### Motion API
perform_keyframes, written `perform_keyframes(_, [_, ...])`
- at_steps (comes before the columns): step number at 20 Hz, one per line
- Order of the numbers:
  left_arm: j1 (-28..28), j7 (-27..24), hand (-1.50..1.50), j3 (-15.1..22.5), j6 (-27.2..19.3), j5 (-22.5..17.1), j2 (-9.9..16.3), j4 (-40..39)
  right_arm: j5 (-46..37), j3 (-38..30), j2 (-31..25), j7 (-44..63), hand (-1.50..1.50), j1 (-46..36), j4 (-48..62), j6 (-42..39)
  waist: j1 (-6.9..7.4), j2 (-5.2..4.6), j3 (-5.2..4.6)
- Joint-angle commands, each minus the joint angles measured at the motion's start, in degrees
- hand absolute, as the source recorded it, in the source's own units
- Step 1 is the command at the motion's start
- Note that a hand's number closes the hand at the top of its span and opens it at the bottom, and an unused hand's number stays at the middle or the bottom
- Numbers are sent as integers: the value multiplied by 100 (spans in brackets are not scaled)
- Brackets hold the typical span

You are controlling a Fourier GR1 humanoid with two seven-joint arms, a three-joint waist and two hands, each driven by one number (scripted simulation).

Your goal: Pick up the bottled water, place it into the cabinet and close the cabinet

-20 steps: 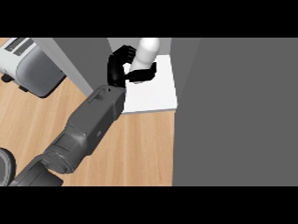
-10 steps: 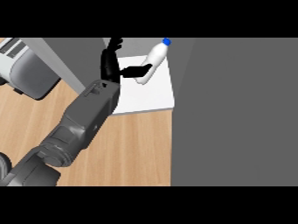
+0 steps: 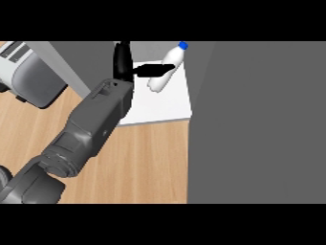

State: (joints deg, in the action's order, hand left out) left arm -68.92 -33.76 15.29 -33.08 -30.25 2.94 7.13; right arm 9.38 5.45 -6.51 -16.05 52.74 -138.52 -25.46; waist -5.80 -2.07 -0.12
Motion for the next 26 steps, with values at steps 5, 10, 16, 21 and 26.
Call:
perform_keyframes(5, [-50, -514, -150, -346, 1034, -239, -194, 361, 370, 1, -44, 156, -150, 180, -334, -84, 216, 97, 5])
perform_keyframes(10, [-24, -652, -150, -446, 1071, -193, -216, 315, 432, -63, -9, 187, -150, 336, -457, -84, 307, 136, 8])
perform_keyframes(16, [568, -540, -150, -198, 1079, -249, -292, 1017, 399, 136, 96, 358, -150, 463, -572, -3, 454, 217, 10])
perform_keyframes(21, [1339, -572, -150, 186, 1379, -448, -293, 1820, 435, 259, 154, 802, -150, 386, -959, 288, 488, 233, 6])
perform_keyframes(26, [2313, -545, -150, 893, 1737, -916, -294, 2904, 152, 344, 124, 703, -150, 267, -818, 302, 484, 239, 4])
